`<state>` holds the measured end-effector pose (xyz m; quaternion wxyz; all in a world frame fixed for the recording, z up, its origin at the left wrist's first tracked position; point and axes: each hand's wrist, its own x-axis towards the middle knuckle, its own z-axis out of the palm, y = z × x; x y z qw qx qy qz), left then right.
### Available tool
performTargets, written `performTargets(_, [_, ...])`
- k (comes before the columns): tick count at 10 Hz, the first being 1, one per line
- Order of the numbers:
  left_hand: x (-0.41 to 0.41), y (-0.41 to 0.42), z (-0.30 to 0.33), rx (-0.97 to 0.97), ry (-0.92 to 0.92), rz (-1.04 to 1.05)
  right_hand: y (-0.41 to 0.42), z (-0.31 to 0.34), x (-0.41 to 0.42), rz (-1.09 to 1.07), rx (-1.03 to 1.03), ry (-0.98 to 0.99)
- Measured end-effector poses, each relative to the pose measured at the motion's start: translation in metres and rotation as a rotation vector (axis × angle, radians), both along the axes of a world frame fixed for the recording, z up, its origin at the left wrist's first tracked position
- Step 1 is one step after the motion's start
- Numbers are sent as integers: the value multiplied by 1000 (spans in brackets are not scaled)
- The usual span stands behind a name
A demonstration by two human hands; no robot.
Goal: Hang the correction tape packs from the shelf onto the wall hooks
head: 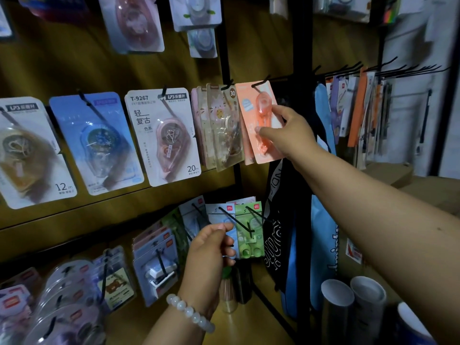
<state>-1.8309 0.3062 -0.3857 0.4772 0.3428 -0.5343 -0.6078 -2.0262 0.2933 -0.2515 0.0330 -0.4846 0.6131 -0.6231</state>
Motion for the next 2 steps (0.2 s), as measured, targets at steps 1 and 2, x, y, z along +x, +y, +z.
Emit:
performTargets(1, [3, 1, 0, -17, -7, 1, -11, 0, -4, -17, 71, 67])
performTargets(2, [7, 2, -1, -29, -30, 2, -8, -11, -7, -83, 165, 123])
